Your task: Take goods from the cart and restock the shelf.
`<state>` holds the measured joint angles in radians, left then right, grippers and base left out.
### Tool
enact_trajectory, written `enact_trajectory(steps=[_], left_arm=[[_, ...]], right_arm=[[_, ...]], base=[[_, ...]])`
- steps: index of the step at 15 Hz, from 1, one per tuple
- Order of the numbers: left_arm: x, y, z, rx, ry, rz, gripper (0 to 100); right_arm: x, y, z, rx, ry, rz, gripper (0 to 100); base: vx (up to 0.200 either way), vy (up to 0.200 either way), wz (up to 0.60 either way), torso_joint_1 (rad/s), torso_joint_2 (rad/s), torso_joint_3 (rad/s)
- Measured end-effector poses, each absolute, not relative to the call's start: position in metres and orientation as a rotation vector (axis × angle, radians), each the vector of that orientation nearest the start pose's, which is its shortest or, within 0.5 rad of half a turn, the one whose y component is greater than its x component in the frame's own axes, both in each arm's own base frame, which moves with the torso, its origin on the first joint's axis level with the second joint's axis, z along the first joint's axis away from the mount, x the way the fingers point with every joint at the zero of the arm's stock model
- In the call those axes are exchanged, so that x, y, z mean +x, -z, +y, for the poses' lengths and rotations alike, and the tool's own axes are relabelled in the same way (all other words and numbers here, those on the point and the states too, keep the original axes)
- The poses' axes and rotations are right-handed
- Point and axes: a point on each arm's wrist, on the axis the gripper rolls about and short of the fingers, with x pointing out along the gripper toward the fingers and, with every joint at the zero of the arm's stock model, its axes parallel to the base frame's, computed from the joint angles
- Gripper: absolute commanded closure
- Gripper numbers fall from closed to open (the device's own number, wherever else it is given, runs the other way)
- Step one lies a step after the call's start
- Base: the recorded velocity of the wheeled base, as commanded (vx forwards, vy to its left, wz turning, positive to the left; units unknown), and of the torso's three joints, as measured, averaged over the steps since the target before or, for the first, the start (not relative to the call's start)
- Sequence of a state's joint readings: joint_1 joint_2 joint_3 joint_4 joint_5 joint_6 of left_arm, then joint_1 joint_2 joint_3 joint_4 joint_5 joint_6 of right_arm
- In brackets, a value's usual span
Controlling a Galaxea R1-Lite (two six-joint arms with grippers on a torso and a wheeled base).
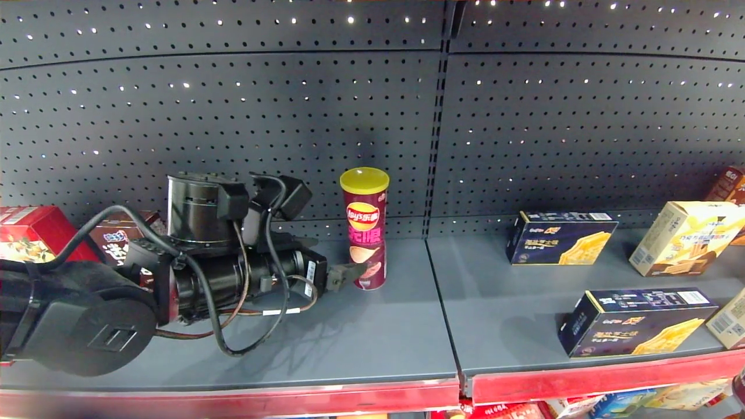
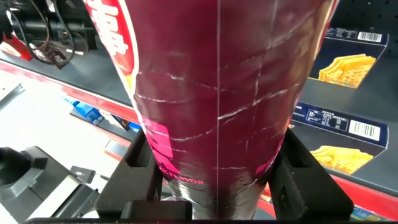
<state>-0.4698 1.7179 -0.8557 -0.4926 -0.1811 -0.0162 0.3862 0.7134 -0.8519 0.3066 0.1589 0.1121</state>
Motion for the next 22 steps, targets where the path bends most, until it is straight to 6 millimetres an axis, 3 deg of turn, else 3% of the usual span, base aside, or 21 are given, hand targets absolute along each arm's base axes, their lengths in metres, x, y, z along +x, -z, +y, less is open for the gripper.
enact_trajectory(steps=[5,9,11,16,19,22], left_arm=[[0.279,-0.178,-0.156,0.051,0.599,0.378,0],[0.282,-0.177,-0.154,0.022,0.679,0.356,0],[0.287,-0.182,-0.144,-0.01,0.769,0.266,0],[0.293,-0.176,-0.114,-0.029,0.771,0.277,0],[0.296,-0.177,-0.094,-0.035,0.893,0.249,0],[0.303,-0.175,-0.081,-0.027,0.906,0.231,0]], right_arm=[[0.032,-0.278,0.017,0.09,-0.532,0.2,100],[0.032,-0.279,0.017,0.09,-0.533,0.197,100],[0.032,-0.279,0.017,0.091,-0.532,0.198,100],[0.032,-0.279,0.017,0.12,-0.531,0.205,100],[0.03,-0.277,0.016,0.121,-0.53,0.21,100],[0.029,-0.277,0.015,0.122,-0.526,0.207,100]], base=[[0.0,0.0,0.0,0.0,0.0,0.0],[0.0,0.0,0.0,0.0,0.0,0.0],[0.0,0.0,0.0,0.0,0.0,0.0],[0.0,0.0,0.0,0.0,0.0,0.0],[0.0,0.0,0.0,0.0,0.0,0.0],[0.0,0.0,0.0,0.0,0.0,0.0]])
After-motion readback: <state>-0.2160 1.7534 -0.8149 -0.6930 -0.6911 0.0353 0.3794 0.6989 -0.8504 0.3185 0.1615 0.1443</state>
